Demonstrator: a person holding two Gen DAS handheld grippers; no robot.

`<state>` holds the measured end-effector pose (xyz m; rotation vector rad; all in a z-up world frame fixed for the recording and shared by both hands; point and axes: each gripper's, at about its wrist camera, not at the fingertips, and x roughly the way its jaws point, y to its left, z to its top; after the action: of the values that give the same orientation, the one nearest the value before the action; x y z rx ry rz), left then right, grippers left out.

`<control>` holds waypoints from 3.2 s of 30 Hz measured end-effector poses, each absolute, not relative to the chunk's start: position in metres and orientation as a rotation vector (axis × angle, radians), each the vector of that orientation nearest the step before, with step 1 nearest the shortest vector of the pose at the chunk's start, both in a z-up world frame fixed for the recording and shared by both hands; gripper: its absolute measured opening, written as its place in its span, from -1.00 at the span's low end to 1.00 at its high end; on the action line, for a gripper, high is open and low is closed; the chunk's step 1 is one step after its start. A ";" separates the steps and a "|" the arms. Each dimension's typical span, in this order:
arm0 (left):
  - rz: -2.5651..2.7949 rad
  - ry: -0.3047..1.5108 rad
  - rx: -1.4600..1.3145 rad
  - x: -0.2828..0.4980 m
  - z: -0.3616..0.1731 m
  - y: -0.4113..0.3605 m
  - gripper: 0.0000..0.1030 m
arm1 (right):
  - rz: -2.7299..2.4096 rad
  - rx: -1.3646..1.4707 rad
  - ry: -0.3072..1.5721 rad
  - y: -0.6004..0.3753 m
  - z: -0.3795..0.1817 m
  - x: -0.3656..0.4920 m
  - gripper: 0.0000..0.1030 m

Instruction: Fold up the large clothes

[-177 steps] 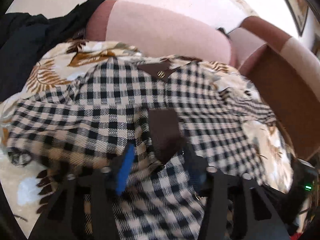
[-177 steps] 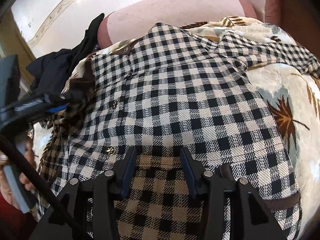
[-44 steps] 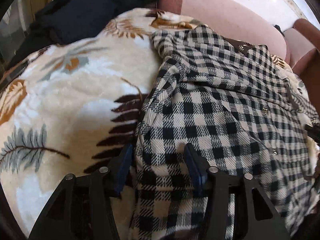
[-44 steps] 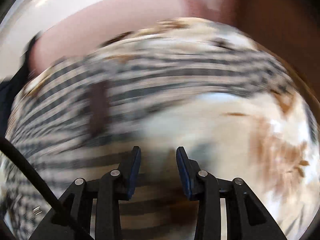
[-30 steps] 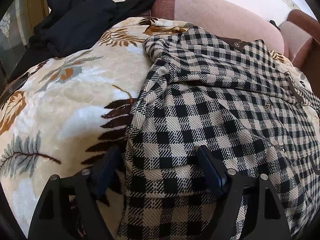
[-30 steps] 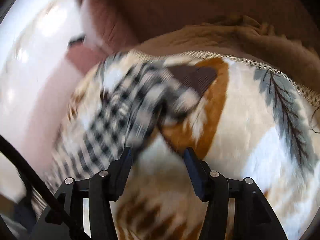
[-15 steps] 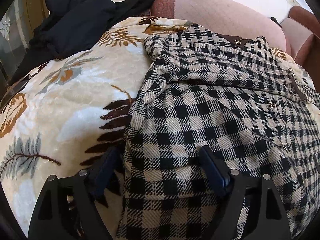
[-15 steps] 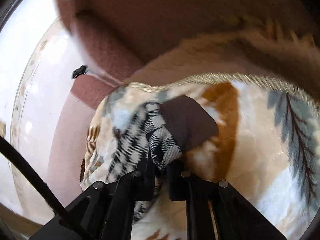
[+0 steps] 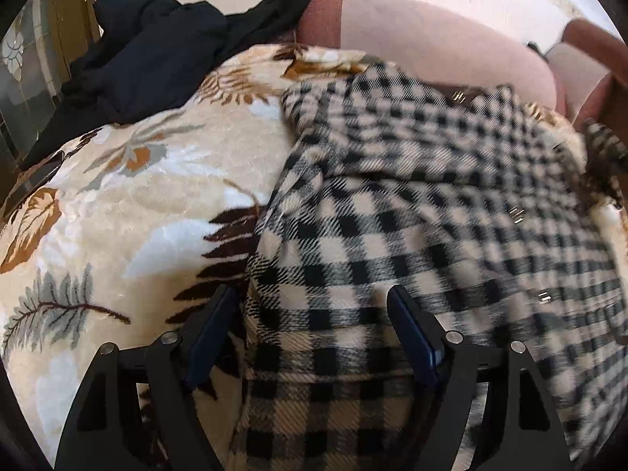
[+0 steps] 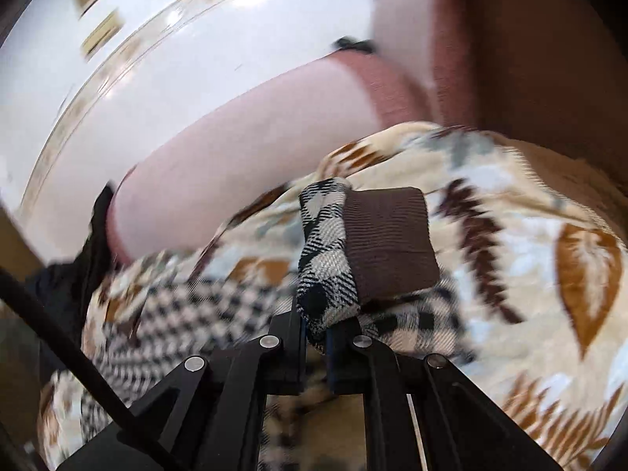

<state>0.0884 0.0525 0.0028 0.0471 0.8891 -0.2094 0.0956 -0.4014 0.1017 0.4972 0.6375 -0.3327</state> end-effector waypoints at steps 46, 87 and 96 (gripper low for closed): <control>-0.611 1.178 -0.102 0.225 0.009 -0.201 -0.90 | -0.199 0.943 0.617 -0.419 0.062 0.048 0.10; -0.126 0.972 -0.207 0.182 0.051 0.090 0.09 | -0.472 0.263 0.988 -0.333 0.014 0.151 -0.43; -0.170 0.951 -0.136 0.179 0.044 0.073 0.09 | -0.559 0.380 0.775 -0.359 0.056 0.121 -0.40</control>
<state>0.1792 0.0730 0.0445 -0.1355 0.9507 -0.1699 0.1211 -0.3590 0.0556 0.3799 0.7748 -0.5589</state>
